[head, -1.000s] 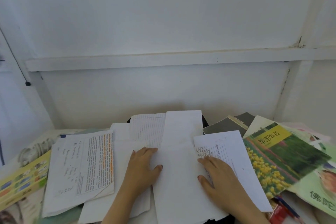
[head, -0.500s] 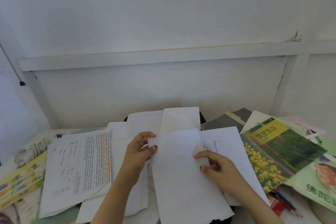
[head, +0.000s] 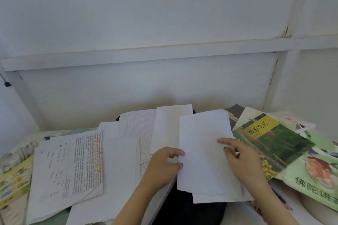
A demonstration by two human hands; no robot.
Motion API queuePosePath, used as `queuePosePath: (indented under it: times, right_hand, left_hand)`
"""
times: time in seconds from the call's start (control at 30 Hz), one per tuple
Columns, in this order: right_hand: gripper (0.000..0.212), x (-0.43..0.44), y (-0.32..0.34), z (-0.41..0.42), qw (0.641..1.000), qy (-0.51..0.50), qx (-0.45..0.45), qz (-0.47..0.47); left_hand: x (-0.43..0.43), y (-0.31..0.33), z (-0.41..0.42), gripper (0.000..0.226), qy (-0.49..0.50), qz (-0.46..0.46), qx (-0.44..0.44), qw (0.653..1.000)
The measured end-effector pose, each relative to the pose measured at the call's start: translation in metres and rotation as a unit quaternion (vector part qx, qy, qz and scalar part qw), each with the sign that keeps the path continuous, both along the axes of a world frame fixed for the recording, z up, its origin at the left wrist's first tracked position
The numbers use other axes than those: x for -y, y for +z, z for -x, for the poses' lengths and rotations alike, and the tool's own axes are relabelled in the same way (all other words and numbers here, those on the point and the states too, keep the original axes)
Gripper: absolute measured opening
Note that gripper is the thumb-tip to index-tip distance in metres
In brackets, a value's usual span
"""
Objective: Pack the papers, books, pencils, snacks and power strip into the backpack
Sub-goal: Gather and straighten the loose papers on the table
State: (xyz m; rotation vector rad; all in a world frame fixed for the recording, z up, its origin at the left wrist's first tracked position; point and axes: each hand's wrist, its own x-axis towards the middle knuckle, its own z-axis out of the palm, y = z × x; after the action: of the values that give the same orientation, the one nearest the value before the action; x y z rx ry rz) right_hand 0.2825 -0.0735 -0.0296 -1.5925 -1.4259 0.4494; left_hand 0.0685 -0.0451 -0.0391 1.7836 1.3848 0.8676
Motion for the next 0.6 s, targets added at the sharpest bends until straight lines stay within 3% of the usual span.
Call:
queuePosePath:
  times: [0.1,0.17,0.3,0.47,0.6]
  right_hand:
    - [0.033,0.000,-0.003,-0.010,0.989,-0.012,0.134,0.055]
    - [0.036,0.000,-0.005,-0.012,0.983,-0.019,0.168,0.070]
    - [0.033,-0.001,-0.008,-0.011,0.978,-0.031,0.187,0.090]
    - [0.030,-0.004,-0.008,-0.007,0.984,-0.052,0.118,0.127]
    - [0.025,-0.005,-0.008,-0.010,0.988,-0.050,0.083,0.124]
  left_hand:
    - [0.004,-0.003,-0.013,0.024,-0.011,0.000,-0.053,0.999]
    - [0.006,-0.005,-0.020,0.023,-0.011,0.006,-0.074,0.997]
    - [0.004,-0.001,-0.032,0.024,0.034,0.060,-0.002,0.998]
    - [-0.001,0.008,-0.039,0.028,0.044,0.153,0.161,0.974]
    - [0.002,0.007,-0.040,0.030,0.037,0.167,0.186,0.967]
